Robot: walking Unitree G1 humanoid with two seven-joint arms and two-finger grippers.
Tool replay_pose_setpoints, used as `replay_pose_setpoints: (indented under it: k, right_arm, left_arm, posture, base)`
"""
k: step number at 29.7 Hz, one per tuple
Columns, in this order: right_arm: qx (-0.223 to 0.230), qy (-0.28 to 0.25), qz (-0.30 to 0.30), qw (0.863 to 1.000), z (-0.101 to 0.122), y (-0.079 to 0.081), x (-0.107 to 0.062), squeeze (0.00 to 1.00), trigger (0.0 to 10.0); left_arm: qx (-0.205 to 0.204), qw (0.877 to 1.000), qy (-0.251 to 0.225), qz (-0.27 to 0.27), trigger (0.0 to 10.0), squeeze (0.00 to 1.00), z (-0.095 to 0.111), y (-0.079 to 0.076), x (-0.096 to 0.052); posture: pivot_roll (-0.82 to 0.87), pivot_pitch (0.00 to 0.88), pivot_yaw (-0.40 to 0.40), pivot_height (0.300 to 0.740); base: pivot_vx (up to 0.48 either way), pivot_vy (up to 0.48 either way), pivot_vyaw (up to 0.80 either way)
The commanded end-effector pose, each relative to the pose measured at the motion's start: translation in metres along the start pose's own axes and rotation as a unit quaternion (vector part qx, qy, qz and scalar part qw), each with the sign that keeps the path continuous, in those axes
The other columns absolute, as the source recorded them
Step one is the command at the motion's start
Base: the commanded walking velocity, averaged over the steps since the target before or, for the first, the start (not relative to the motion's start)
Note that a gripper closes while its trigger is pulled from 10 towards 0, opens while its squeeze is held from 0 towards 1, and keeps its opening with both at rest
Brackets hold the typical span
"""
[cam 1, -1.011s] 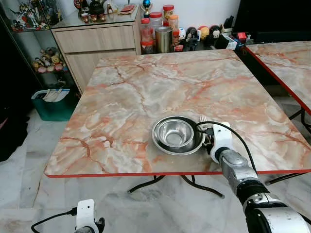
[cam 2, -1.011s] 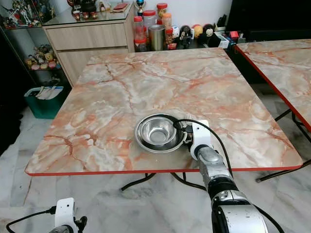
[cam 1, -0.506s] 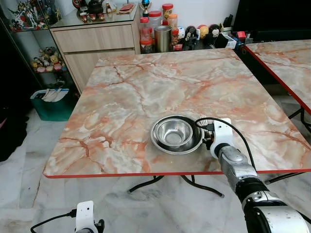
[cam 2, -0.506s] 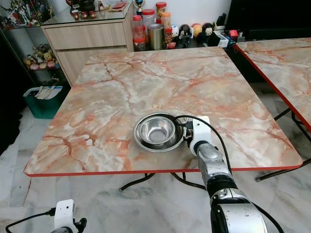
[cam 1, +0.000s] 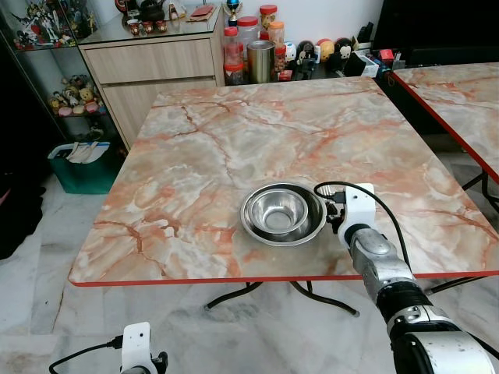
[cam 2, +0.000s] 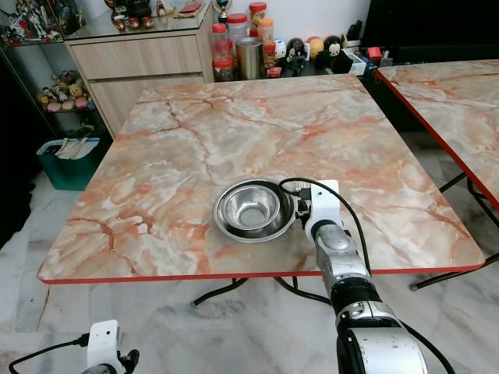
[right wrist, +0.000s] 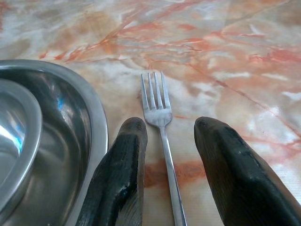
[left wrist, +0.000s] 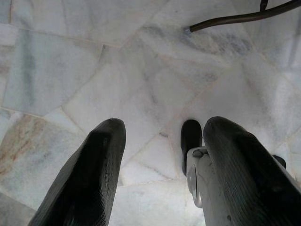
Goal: Setting the table
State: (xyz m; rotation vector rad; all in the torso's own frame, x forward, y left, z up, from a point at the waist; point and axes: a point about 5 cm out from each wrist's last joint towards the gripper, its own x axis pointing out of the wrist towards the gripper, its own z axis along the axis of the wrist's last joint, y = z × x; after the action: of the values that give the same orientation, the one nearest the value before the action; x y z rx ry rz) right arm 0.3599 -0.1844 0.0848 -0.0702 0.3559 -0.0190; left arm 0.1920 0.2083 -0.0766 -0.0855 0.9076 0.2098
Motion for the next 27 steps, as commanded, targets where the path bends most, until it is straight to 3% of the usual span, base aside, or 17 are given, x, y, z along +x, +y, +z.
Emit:
replay_pose_setpoints:
  k: [1, 8, 17, 20, 27]
  right_arm:
    - [0.0, 0.008, 0.001, 1.0, -0.003, 0.004, -0.002, 0.0, 10.0]
    - [0.003, -0.001, -0.003, 1.0, -0.002, 0.007, -0.007, 0.0, 10.0]
    - [0.018, -0.129, -0.07, 0.989, 0.033, -0.008, -0.023, 0.0, 10.0]
    - [0.043, -0.214, -0.076, 0.973, 0.06, -0.009, -0.033, 0.0, 10.0]
    - [0.044, -0.248, -0.054, 0.966, 0.075, 0.001, -0.035, 0.0, 10.0]
  left_arm:
    - [-0.002, 1.0, 0.005, 0.005, 10.0, 0.0, -0.003, 0.004, -0.001]
    - [-0.002, 1.0, 0.004, 0.005, 10.0, 0.0, -0.003, 0.004, -0.001]
    - [-0.003, 1.0, 0.0, 0.005, 10.0, 0.0, -0.001, 0.004, 0.0]
    - [-0.001, 1.0, -0.001, 0.005, 10.0, 0.0, -0.001, 0.004, 0.0]
    - [0.013, 1.0, -0.003, 0.009, 10.0, 0.0, -0.002, 0.006, -0.001]
  posture:
    - [-0.01, 0.0, 0.062, 0.74]
    - [-0.02, 0.0, 0.06, 0.74]
    - [-0.02, 0.0, 0.061, 0.74]
    - [-0.02, 0.0, 0.063, 0.74]
    - [-0.02, 0.0, 0.057, 0.74]
  base:
    - [0.0, 0.0, 0.0]
    - [0.0, 0.0, 0.0]
    - [0.0, 0.0, 0.0]
    - [0.0, 0.0, 0.0]
    - [0.0, -0.248, 0.0]
